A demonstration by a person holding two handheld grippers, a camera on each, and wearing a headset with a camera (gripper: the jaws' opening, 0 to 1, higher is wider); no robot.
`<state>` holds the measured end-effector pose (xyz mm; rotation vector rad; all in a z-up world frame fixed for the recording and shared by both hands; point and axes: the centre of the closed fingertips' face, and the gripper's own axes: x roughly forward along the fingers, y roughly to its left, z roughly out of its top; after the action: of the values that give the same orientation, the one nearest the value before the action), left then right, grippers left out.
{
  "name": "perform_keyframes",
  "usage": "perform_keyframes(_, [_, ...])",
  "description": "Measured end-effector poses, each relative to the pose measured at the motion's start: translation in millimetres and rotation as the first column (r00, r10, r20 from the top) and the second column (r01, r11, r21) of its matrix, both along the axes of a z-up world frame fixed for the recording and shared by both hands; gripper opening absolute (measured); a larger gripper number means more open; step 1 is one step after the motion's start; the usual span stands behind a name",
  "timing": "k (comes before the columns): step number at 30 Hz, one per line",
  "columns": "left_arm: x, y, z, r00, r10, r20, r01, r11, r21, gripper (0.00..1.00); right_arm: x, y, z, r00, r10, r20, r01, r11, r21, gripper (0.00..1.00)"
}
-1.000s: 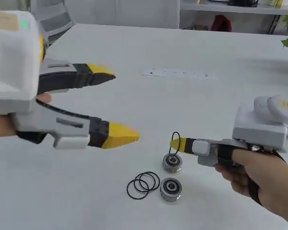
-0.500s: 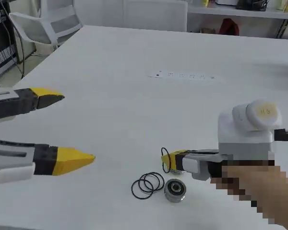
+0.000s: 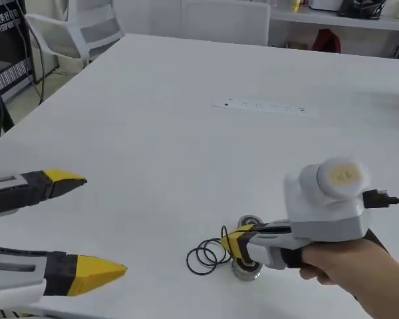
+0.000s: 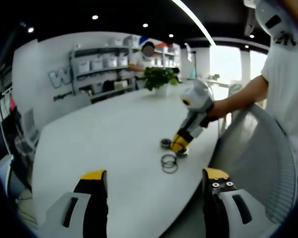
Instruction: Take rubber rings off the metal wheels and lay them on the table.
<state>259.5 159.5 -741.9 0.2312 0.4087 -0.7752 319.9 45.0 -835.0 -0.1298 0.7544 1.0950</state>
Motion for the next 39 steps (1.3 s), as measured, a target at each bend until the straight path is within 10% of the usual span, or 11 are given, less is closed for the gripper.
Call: perform_keyframes(39, [-2.9, -0.3, -7.5, 1.000, -0.006, -0.030, 0.006, 1.000, 0.023, 0.79, 6.3, -6.3, 2.1, 0.999, -0.005, 0.032, 0.006, 1.000, -0.022, 0.02])
